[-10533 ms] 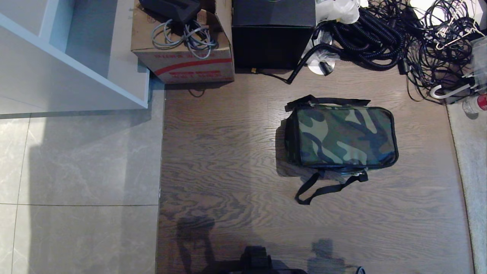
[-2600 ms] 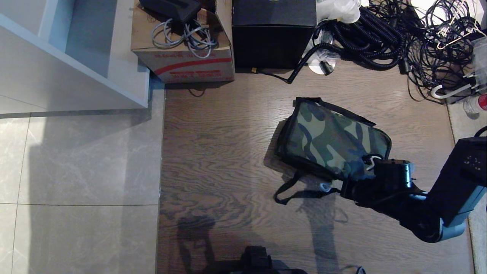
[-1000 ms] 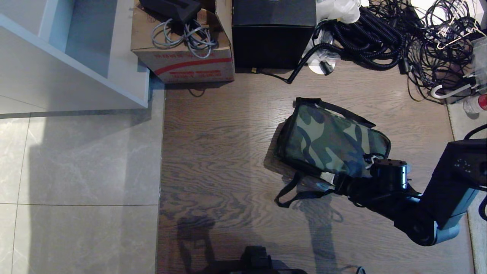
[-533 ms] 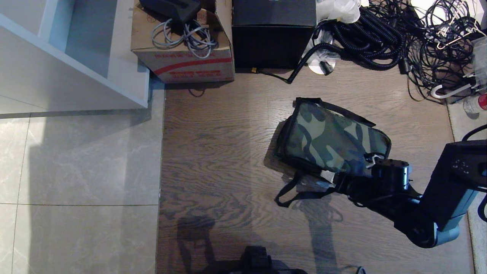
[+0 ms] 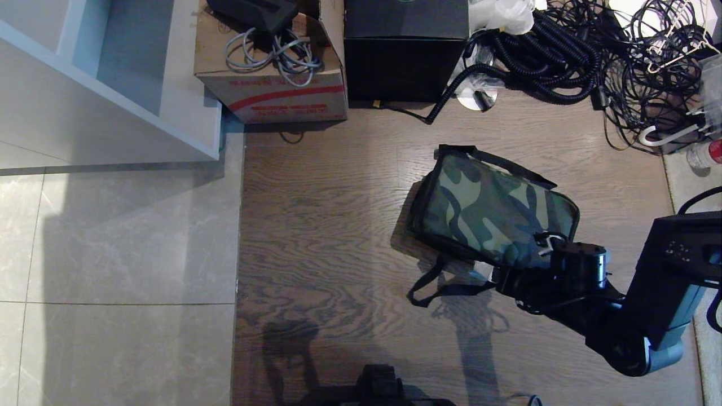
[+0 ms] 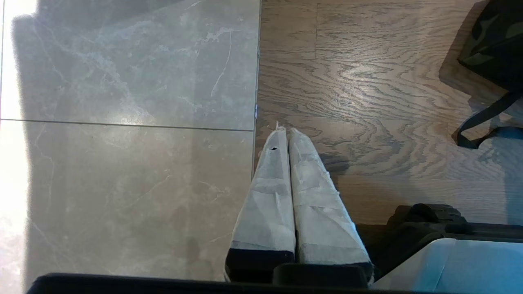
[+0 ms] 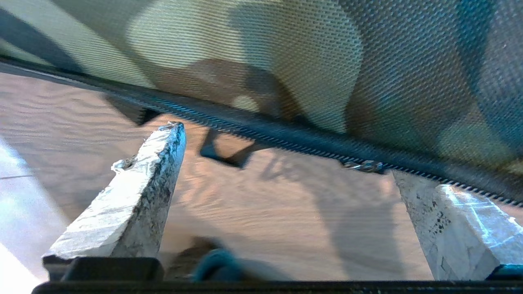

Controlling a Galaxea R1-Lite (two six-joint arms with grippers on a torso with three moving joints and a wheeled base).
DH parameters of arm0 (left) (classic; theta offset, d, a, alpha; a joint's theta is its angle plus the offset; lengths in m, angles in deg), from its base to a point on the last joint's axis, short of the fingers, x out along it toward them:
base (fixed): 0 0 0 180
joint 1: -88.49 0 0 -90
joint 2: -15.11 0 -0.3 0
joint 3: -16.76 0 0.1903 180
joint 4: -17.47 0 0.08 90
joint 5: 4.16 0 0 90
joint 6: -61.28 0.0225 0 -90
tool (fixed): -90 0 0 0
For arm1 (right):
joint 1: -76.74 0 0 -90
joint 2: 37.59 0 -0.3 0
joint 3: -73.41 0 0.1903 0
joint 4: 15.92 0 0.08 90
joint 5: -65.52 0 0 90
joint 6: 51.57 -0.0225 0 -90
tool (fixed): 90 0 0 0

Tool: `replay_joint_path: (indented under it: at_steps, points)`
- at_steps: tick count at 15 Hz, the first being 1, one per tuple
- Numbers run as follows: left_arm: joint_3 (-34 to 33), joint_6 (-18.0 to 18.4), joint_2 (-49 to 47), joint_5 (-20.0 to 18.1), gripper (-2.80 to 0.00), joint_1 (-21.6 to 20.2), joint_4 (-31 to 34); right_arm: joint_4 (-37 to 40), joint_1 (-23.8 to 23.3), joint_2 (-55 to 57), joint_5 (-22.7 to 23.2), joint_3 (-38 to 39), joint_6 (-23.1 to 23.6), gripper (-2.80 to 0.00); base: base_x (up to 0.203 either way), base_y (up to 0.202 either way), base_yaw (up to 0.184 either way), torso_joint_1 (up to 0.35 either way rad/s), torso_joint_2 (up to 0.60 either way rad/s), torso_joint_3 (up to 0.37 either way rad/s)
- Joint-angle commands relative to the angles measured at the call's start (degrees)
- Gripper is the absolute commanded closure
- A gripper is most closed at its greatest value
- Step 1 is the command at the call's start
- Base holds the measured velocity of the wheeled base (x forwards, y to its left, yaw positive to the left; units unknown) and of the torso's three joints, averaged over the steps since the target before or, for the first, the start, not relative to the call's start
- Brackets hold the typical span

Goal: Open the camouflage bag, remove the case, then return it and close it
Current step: Open the top of the storage box

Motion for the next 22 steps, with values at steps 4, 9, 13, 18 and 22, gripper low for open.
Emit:
replay_joint_path:
  at_steps: [4,9,13,18,22]
  points:
    - [0.0,0.0,0.0,0.0,0.00,0.0,0.0,-1.9,0.0,3.1,-1.3,-0.4,2.0,-2.80,0.000,0.000,0.000,0.000,0.00,0.000]
    - [0.0,0.0,0.0,0.0,0.00,0.0,0.0,-2.2,0.0,4.8,-5.3,-3.3,1.8,0.00,0.000,0.000,0.000,0.000,0.00,0.000]
    - [0.0,0.0,0.0,0.0,0.00,0.0,0.0,-1.6,0.0,5.0,-5.2,-3.3,1.9,0.00,0.000,0.000,0.000,0.000,0.00,0.000]
    - [0.0,0.0,0.0,0.0,0.00,0.0,0.0,-1.6,0.0,3.6,-4.8,-1.9,2.6,0.00,0.000,0.000,0.000,0.000,0.00,0.000]
    - [0.0,0.0,0.0,0.0,0.00,0.0,0.0,0.5,-0.2,-1.4,-1.5,2.1,6.8,0.00,0.000,0.000,0.000,0.000,0.00,0.000]
